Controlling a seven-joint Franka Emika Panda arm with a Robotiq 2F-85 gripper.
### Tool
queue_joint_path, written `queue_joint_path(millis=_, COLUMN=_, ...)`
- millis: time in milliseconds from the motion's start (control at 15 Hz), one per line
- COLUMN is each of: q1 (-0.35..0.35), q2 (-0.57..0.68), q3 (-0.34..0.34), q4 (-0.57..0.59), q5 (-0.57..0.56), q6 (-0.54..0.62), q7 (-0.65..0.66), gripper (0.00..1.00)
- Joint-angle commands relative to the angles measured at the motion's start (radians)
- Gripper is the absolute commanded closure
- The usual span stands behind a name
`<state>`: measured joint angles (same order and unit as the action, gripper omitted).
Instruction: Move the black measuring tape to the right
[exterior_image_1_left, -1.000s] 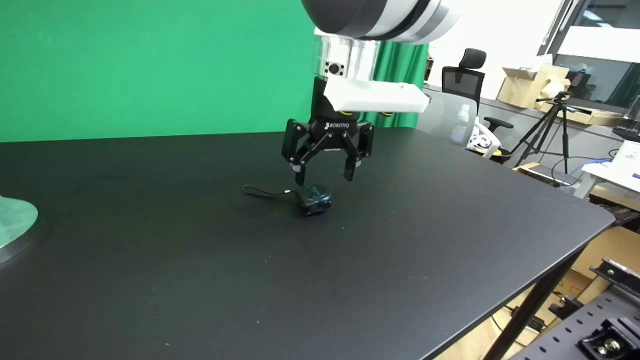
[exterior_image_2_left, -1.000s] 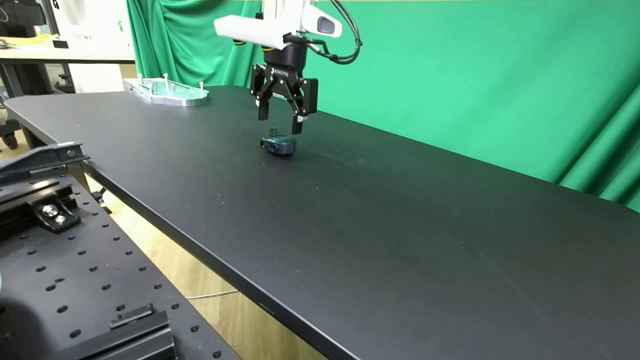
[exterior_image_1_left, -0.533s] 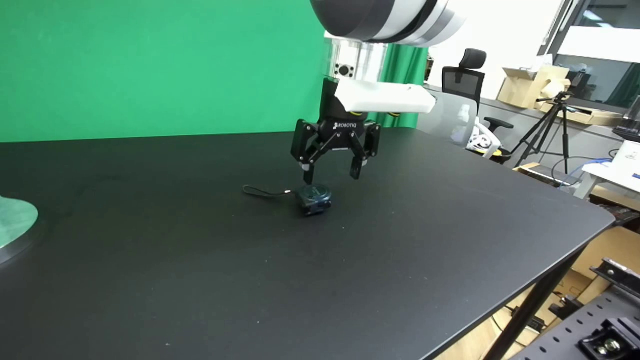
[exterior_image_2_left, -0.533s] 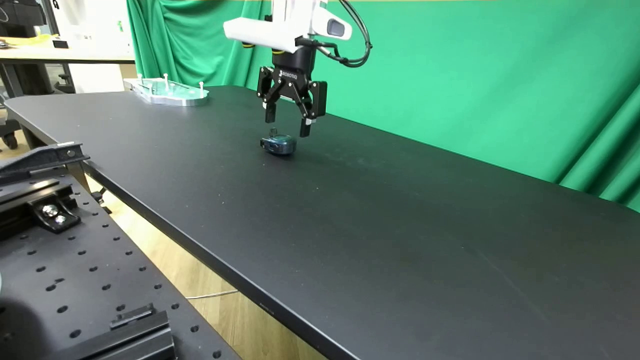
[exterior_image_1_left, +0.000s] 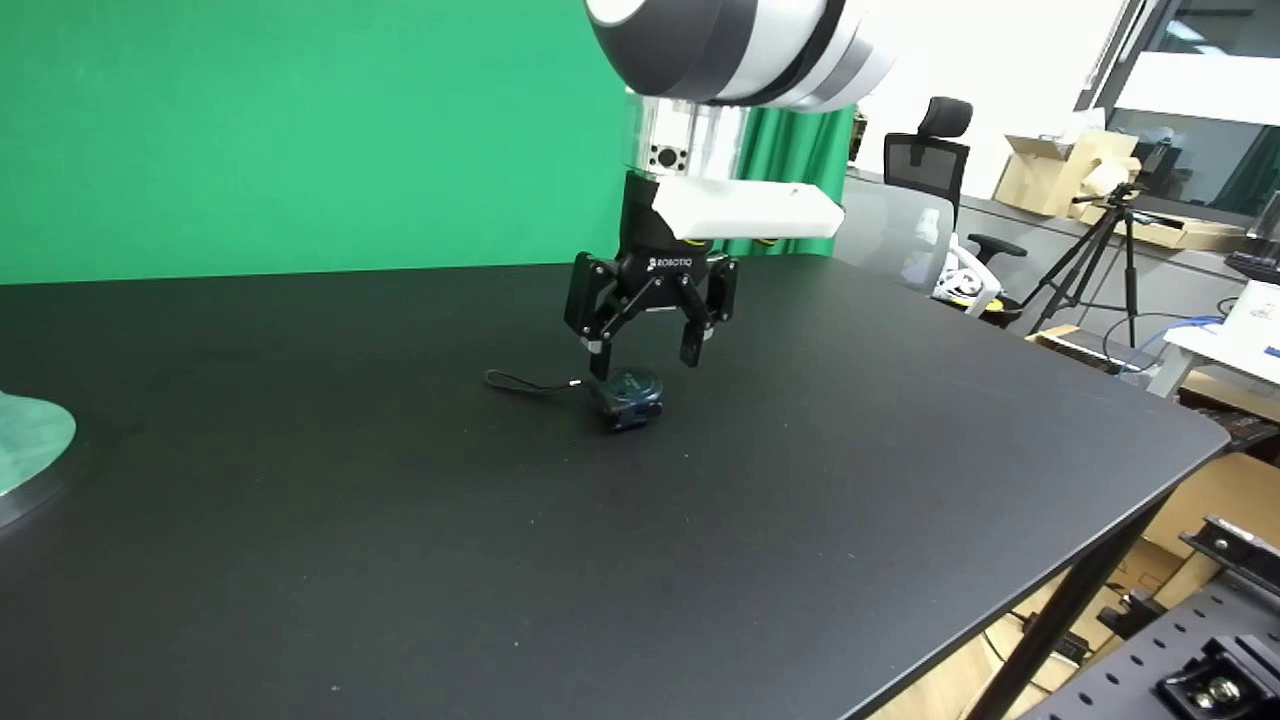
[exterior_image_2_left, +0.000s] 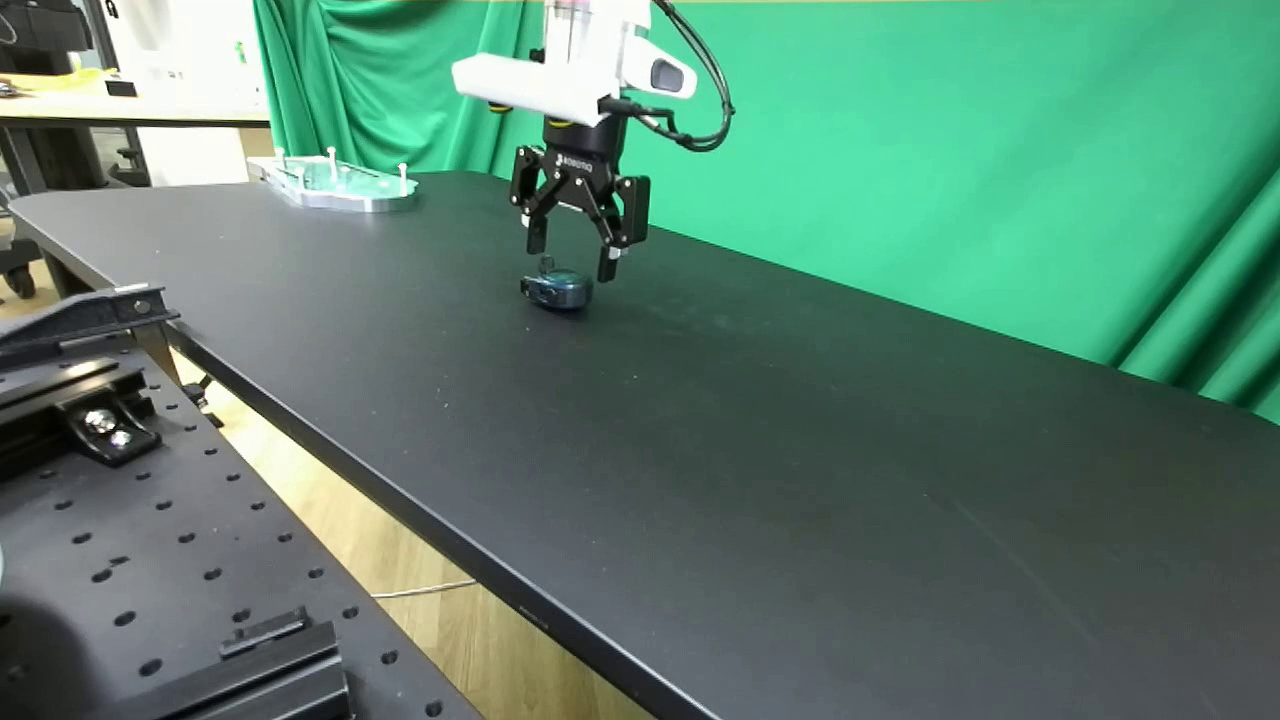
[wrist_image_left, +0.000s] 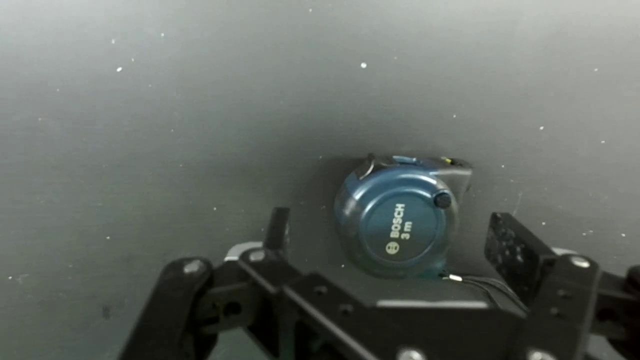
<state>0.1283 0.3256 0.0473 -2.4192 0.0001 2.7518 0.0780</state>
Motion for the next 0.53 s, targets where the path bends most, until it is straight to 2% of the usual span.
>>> queue_joint_path(millis=0, q1=-0.016, q2=0.038, q3=0.011, q4=0.047, q5=0.003, q6=-0.014, q7=-0.019, gripper=0.00)
queue_joint_path(millis=467, q1=-0.017, q2=0.101, q3=0.024, q4=0.108, q5=0.006, q6=-0.059, q7=-0.047, gripper=0.00)
